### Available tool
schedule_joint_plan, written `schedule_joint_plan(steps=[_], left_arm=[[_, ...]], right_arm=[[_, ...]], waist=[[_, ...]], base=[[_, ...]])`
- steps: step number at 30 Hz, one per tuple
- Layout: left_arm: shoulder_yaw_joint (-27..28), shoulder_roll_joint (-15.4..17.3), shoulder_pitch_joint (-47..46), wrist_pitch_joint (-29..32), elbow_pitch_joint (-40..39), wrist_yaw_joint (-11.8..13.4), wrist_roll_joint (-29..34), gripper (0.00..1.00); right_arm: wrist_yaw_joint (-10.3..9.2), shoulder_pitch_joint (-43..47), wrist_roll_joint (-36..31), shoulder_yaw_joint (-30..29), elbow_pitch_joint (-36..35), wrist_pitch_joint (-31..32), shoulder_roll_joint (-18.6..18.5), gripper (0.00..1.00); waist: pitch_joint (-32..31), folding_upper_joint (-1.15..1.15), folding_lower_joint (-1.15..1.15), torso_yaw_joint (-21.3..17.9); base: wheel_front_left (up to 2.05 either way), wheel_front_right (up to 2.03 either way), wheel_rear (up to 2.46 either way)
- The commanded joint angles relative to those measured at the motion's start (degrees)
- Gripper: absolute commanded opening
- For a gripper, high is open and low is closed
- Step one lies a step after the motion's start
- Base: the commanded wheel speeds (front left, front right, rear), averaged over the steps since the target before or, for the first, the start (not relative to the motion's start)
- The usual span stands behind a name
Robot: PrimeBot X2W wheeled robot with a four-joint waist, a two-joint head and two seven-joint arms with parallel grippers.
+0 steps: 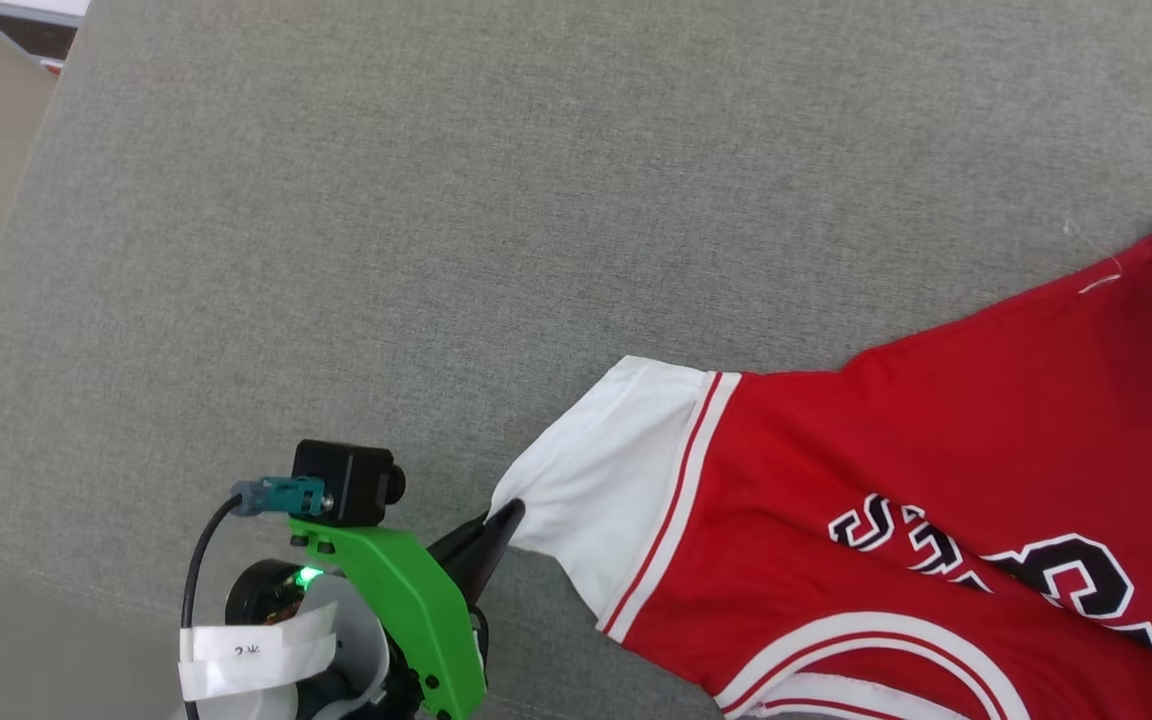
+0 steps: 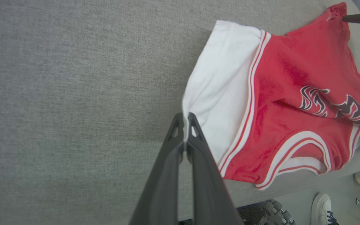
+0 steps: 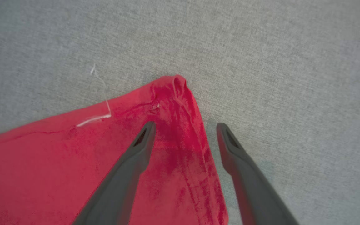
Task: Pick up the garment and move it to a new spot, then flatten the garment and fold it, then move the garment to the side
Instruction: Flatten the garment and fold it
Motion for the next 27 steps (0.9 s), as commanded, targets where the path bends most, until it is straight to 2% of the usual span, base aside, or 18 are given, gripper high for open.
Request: schedule_joint_plan(steps=[1, 14, 15, 16, 17, 18, 27], left_arm=[[-0.03, -0.35, -1.3, -0.48, 0.24, -0.4, 0.08, 0.0], [-0.43, -1.33, -2.53, -1.14, 1.75, -0.98, -0.28, 0.0], [-0.43, -1.35, -2.6, -1.15, 1.82, -1.0, -0.31, 0.0], [-0.42, -1.38, -2.68, -1.18, 1.89, -1.01, -0.35, 0.0], [-0.42, -1.41, -2.74, -1.2, 1.95, -1.03, -0.37, 0.0], [-0.44, -1.42, -2.81, -1.22, 2.04, -1.04, -0.37, 0.0], [0.65, -1.01, -2.98, -2.12, 2.1, -0.4, -0.08, 0.0]], right_arm=[[-0.04, -0.88, -0.47, 0.63, 0.87, -0.39, -0.39, 1.0], [-0.04, 0.44, 0.23, 5.64, 5.04, -2.21, -2.07, 1.0], [-0.04, 0.47, 0.36, 5.62, 5.33, -2.38, -2.02, 0.89], [-0.04, 0.33, 0.33, 5.4, 5.64, -2.94, -1.89, 0.45], [-0.04, 0.16, 0.24, 5.48, 5.73, -3.59, -1.86, 0.05], [-0.04, -0.08, 0.21, 5.6, 5.87, -4.49, -1.88, 0.0], [-0.04, -2.08, 1.37, 5.67, 8.71, -12.06, -1.0, 0.0]], waist=[[1.77, 0.0, 0.0, 1.9], [2.98, 0.0, 0.0, 3.3], [3.0, 0.0, 0.0, 3.32], [3.03, 0.0, 0.0, 3.32], [3.02, 0.0, 0.0, 3.34], [2.96, 0.0, 0.0, 3.33], [0.06, 0.0, 0.0, 1.81]], base=[[0.0, 0.0, 0.0], [0.0, 0.0, 0.0], [0.0, 0.0, 0.0], [0.0, 0.0, 0.0], [0.0, 0.0, 0.0], [0.0, 0.0, 0.0], [0.0, 0.0, 0.0]])
